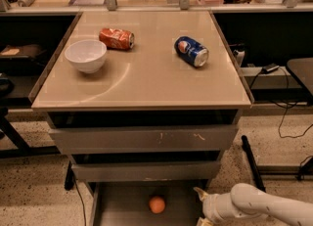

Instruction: Pick orange from bottom drawer and place on counter

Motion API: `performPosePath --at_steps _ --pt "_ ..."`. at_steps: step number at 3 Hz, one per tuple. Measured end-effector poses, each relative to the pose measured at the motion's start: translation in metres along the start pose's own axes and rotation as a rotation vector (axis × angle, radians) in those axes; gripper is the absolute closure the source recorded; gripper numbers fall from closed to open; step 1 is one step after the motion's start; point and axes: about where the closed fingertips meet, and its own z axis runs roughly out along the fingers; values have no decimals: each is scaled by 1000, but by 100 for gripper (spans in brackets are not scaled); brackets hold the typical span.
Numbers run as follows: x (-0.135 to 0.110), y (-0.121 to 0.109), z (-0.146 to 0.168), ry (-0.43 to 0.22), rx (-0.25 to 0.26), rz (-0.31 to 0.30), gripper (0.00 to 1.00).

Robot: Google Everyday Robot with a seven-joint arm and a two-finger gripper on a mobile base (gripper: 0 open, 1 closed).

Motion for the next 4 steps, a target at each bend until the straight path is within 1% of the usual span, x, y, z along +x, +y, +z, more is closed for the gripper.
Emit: performPosePath --at_steps 1,2,3,4 --pt "20 -8 51 -74 -14 -10 0" --pt "34 -21 104 -153 -19 -31 0" --pt "34 -21 104 -153 -19 -31 0" --pt "35 -25 125 -183 -34 -5 0"
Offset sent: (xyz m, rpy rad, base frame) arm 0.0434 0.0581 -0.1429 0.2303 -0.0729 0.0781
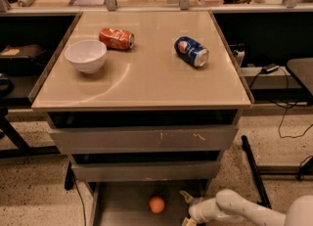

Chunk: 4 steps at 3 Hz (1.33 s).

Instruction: Pick orange from bottom drawer and place on counter

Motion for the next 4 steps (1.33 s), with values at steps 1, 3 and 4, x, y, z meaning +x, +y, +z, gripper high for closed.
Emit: performPosePath --at_steps 1,3,4 --pt "4 -16 39 -29 -18 24 0" --pt "-16 -51 82 -95 -21 10 0" --pt "-30 -51 94 -111 -11 -20 0"
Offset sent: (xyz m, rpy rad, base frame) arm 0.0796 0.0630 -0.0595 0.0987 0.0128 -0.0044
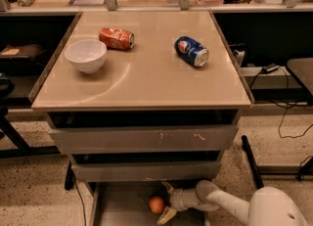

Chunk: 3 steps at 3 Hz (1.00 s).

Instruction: Pick orange from bottom drawer and place on counter

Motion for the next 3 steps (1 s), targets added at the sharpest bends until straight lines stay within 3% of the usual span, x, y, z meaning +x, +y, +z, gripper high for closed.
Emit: performPosePath --at_steps 1,2,3 --pt "-11 26 25 32 -19 -64 0" --pt "-11 30 28 36 -20 -68 0" --pt "-11 30 28 36 -20 -68 20"
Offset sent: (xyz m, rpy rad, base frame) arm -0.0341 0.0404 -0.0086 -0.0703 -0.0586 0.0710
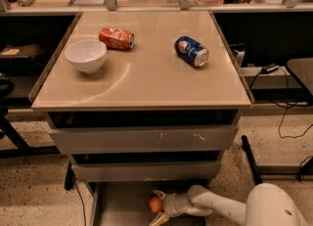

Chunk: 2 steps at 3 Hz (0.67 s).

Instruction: Pick orange from bottom drawer and place on counter

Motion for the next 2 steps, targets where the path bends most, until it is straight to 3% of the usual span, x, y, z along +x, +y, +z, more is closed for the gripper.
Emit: performPosePath --at_steps 2 --pt "0 0 0 0 0 0 66"
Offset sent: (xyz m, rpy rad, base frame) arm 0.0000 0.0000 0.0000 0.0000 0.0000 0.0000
